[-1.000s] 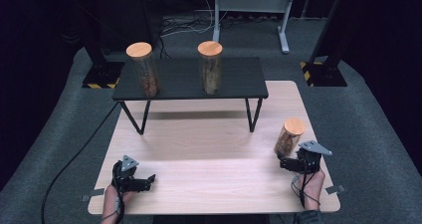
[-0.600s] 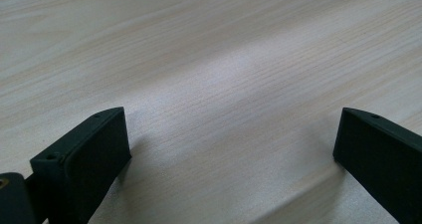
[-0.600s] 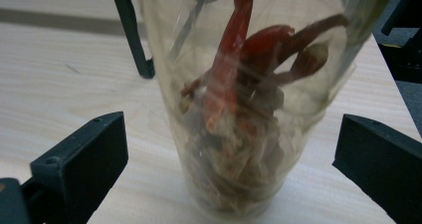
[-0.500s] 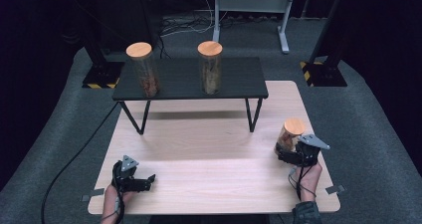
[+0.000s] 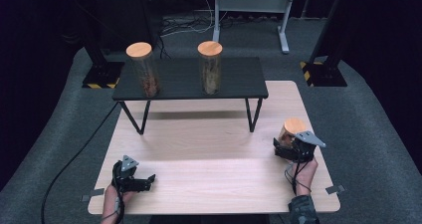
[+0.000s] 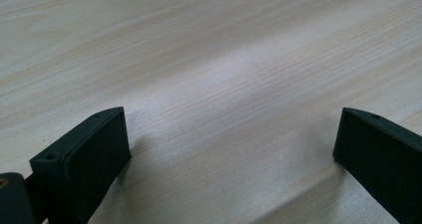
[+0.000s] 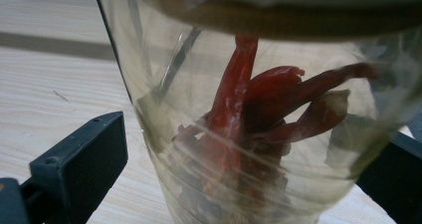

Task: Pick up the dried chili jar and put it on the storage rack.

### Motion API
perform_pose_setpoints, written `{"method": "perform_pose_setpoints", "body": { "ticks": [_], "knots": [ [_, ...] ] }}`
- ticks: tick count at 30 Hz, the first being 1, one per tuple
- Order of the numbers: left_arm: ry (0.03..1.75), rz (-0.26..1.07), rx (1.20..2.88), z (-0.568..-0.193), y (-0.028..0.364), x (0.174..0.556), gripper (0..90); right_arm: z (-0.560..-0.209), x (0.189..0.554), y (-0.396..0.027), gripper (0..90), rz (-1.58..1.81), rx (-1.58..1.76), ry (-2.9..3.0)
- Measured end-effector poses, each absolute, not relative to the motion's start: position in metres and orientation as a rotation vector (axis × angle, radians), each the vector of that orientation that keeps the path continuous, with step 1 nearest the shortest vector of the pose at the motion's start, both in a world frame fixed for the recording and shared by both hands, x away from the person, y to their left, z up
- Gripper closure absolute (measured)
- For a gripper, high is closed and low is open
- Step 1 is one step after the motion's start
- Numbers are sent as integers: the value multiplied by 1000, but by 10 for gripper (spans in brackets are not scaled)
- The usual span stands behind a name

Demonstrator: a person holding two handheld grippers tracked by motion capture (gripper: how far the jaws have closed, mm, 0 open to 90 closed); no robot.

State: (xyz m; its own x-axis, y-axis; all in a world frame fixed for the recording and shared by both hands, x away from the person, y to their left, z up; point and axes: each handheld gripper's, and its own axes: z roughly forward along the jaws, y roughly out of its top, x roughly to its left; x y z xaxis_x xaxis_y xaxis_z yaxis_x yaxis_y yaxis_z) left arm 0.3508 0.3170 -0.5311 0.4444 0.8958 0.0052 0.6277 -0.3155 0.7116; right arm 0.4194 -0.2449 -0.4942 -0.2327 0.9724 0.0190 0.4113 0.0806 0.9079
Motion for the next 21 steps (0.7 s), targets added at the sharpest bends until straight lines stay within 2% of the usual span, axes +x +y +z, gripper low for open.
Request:
{"method": "perform_pose_setpoints", "body": {
  "ticks": [4,6,15,21],
  "knots": [
    [1272,538,2056,-531,317,351,3,-495,420,-244,5,1101,1378,1717],
    [1272,537,2055,-531,317,351,3,-496,418,-245,82,1110,1375,1693],
    [1272,538,2056,-531,317,351,3,-501,419,-251,227,1156,1394,1708],
    [1272,538,2056,-531,317,351,3,-501,418,-249,238,1139,1376,1708]
  ]
}}
